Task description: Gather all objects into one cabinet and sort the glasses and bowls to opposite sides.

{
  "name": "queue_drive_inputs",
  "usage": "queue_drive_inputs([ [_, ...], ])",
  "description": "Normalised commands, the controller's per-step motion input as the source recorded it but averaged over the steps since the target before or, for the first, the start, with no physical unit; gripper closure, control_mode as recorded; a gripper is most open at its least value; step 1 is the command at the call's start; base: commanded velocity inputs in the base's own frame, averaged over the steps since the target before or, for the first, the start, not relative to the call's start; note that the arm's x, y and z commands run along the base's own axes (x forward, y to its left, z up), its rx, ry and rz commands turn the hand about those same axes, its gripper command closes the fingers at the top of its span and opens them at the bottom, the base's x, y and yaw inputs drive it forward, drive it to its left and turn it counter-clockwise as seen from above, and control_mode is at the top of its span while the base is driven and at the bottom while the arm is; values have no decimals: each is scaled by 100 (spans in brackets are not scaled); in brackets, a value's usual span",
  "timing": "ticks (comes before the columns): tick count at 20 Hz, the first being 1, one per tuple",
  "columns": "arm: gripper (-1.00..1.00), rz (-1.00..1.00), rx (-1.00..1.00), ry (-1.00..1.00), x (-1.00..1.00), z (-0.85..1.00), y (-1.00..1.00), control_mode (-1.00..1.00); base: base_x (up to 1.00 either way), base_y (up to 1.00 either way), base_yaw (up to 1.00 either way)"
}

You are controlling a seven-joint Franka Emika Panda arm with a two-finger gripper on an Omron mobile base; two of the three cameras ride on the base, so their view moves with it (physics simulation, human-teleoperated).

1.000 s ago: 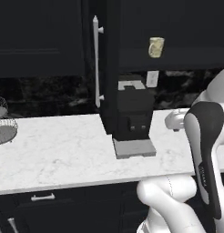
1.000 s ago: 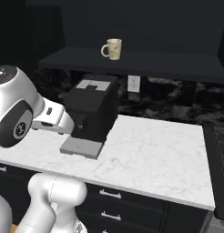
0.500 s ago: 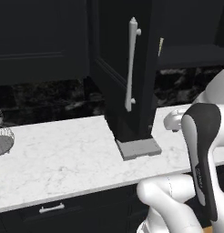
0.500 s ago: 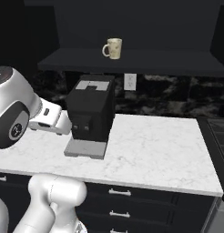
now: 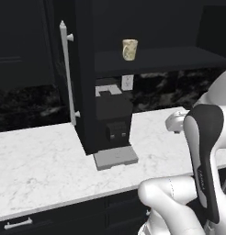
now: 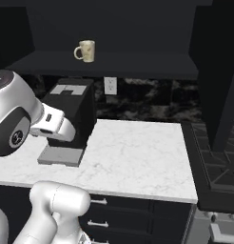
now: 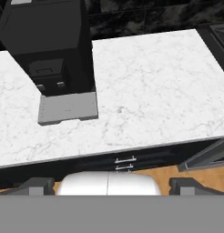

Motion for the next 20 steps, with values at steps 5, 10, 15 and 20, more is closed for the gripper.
queue_drive_inputs([
  [5, -100, 0, 0, 0, 0, 0, 0, 100, 51, 0, 0],
  [10, -100, 0, 0, 0, 0, 0, 0, 100, 52, 19, 0],
  [15, -100, 0, 0, 0, 0, 0, 0, 100, 20, 13, 0],
  [20, -100, 0, 0, 0, 0, 0, 0, -100, 0, 0, 0],
])
